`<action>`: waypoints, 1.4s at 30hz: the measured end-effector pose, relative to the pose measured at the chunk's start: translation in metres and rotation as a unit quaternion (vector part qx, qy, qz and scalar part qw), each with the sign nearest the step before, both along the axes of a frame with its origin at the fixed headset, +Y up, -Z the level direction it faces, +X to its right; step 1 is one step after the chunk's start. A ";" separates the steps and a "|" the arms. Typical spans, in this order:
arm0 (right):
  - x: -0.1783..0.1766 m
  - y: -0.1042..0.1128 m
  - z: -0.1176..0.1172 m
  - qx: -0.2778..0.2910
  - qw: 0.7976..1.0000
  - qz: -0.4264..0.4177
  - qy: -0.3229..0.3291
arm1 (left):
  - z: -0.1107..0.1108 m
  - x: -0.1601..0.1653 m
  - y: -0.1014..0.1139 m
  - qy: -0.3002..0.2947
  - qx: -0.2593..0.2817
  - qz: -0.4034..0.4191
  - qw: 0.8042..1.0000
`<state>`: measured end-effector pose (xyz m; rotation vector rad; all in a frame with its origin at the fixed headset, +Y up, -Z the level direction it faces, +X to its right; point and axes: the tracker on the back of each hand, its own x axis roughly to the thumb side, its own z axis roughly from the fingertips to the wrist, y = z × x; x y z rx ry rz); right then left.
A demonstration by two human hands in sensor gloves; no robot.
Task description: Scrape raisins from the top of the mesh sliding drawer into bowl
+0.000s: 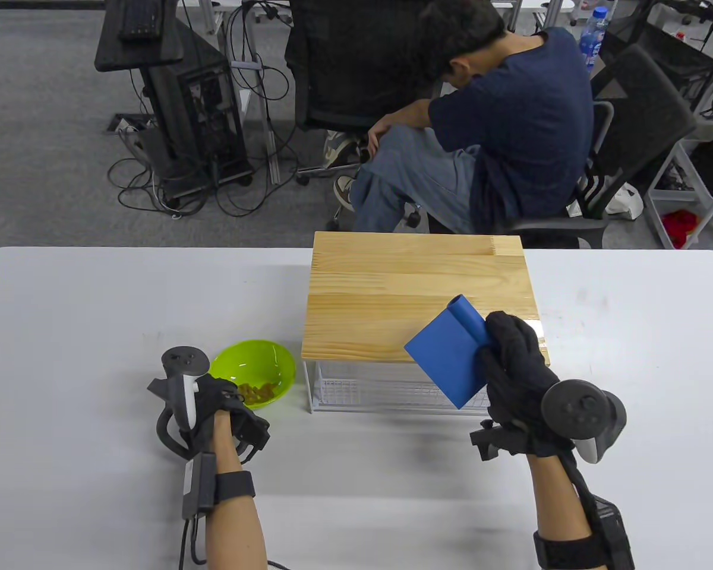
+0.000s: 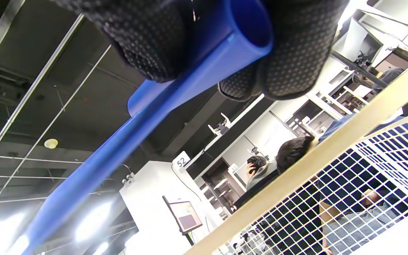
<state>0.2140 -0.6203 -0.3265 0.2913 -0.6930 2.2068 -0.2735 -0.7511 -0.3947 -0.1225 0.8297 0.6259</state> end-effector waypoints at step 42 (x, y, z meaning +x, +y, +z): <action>0.160 -0.114 -0.023 -0.304 0.855 0.075 -0.412 | 0.105 0.257 0.029 -0.605 0.171 -0.260 0.733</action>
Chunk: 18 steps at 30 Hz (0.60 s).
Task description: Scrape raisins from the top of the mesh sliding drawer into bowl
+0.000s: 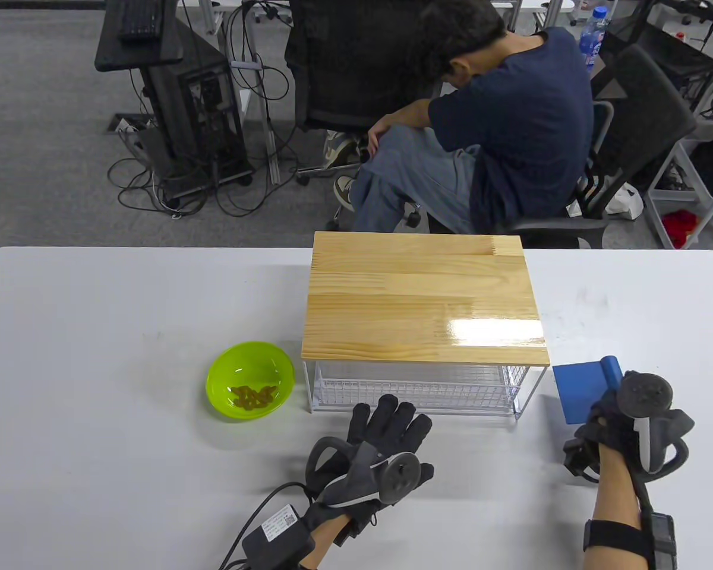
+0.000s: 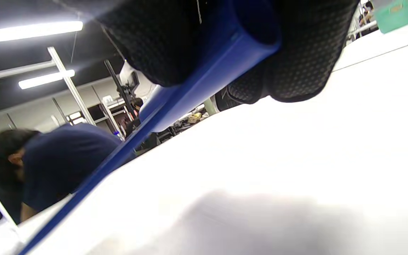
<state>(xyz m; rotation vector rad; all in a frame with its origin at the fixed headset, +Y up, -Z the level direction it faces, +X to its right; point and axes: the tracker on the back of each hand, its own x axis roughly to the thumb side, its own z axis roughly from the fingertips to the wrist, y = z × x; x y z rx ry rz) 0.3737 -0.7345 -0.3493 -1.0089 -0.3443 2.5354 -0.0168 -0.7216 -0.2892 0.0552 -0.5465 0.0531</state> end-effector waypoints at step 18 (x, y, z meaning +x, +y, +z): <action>-0.007 -0.030 -0.014 -0.165 0.982 0.089 0.016 | -0.016 -0.013 -0.009 0.032 -0.019 -0.030 0.999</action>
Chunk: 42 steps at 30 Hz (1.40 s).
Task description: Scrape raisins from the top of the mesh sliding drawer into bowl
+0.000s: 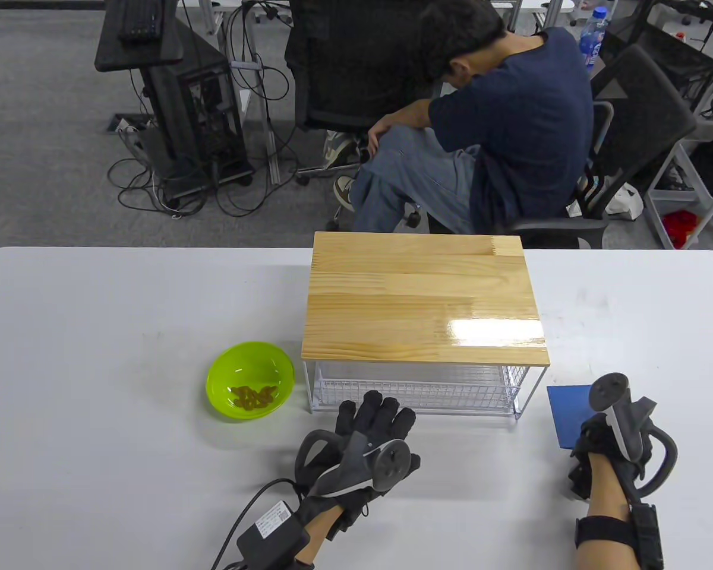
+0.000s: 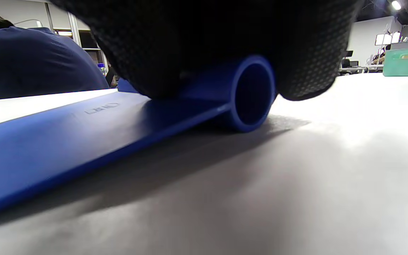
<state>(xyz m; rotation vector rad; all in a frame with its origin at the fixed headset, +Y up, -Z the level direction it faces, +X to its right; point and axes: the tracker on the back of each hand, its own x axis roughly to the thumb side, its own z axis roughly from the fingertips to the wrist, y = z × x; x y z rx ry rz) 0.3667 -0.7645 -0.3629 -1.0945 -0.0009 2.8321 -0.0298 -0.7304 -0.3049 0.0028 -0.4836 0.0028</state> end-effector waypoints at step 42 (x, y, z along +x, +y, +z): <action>-0.184 0.017 0.069 0.069 0.821 0.054 0.564 | 0.002 0.000 -0.008 0.004 0.051 -0.055 0.997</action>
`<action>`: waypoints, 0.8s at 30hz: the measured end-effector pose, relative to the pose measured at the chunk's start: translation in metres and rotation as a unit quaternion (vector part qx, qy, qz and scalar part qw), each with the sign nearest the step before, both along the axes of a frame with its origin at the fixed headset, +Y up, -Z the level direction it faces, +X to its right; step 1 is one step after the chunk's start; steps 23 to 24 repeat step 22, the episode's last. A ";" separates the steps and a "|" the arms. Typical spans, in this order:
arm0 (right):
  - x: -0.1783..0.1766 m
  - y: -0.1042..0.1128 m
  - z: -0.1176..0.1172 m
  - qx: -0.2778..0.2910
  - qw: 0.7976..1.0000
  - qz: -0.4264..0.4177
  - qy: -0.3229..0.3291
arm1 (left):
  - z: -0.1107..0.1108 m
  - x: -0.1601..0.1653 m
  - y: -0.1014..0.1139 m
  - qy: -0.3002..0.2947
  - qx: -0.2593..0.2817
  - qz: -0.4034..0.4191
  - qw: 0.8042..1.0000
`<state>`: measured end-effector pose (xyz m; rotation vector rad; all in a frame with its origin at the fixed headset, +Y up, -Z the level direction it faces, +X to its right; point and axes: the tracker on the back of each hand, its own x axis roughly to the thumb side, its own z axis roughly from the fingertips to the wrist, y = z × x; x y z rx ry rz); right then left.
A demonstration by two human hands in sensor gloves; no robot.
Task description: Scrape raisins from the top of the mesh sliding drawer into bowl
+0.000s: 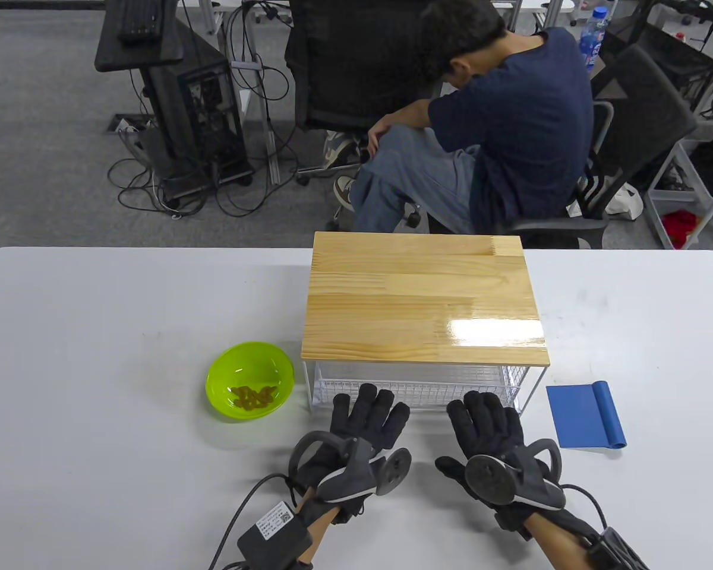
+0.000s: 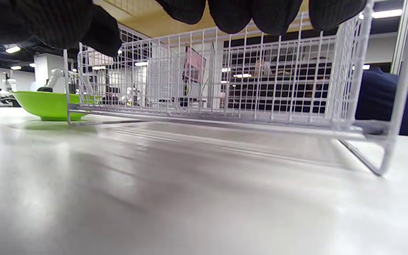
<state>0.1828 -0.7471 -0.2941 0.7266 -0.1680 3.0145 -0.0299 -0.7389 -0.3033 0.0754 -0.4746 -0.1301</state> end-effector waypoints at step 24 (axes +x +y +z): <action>-0.002 -0.002 -0.001 -0.015 1.000 -0.001 -0.010 | 0.001 0.000 -0.001 -0.004 -0.004 0.005 1.000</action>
